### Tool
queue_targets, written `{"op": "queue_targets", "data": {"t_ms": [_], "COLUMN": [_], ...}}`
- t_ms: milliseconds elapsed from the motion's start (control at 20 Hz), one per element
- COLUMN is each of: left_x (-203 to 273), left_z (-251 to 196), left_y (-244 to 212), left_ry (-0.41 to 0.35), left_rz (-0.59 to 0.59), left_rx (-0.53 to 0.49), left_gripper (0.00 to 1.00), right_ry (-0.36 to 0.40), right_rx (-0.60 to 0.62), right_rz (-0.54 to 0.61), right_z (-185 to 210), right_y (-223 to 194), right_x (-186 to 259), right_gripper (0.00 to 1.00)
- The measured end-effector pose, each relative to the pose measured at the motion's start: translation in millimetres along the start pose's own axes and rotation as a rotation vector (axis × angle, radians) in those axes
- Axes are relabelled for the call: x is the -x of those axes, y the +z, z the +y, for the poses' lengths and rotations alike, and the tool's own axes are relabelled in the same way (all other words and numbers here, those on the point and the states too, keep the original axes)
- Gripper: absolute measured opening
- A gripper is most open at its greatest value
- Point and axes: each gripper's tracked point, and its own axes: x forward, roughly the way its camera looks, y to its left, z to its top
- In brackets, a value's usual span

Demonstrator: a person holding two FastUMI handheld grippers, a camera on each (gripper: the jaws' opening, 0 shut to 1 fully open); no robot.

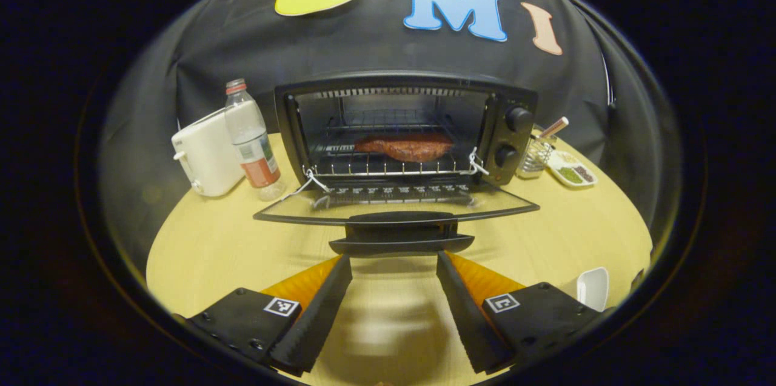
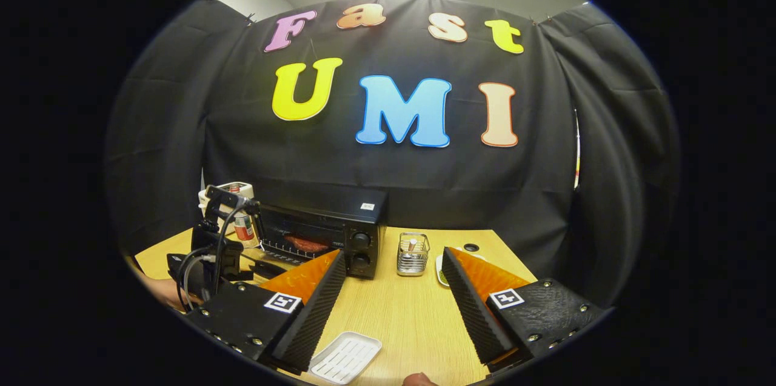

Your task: Open the electric oven with the left hand, put the food in, and close the electric oven.

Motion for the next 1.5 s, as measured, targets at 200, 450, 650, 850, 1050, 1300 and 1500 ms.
{"op": "queue_targets", "data": {"t_ms": [200,450,650,850,1050,1300,1500], "left_x": [9,12,16,11,9,42,101], "left_z": [-2,-1,-1,1,1,-6,-12], "left_y": [15,31,53,73,95,123,152], "left_ry": [-0.006,-0.013,-0.014,-0.015,-0.026,-0.04,-0.016], "left_rz": [-0.027,-0.051,-0.099,-0.145,-0.197,-0.308,-0.431], "left_rx": [0.04,0.057,0.064,0.039,0.006,-0.014,-0.045], "left_gripper": [1.0,0.92,0.96,0.96,0.91,1.0,0.96], "right_ry": [0.008,-0.002,-0.012,-0.019,-0.041,-0.059,-0.027], "right_rx": [-0.003,-0.021,-0.027,-0.04,-0.055,-0.073,-0.078], "right_rz": [0.005,0.019,0.022,0.028,0.018,-0.026,-0.09], "right_z": [3,-4,-4,-3,-6,-15,-23], "right_y": [0,-5,-5,-6,-4,16,34], "right_x": [-3,-2,-4,-5,-9,-10,-1], "right_gripper": [0.97,0.97,0.97,0.97,0.97,0.97,0.97]}}
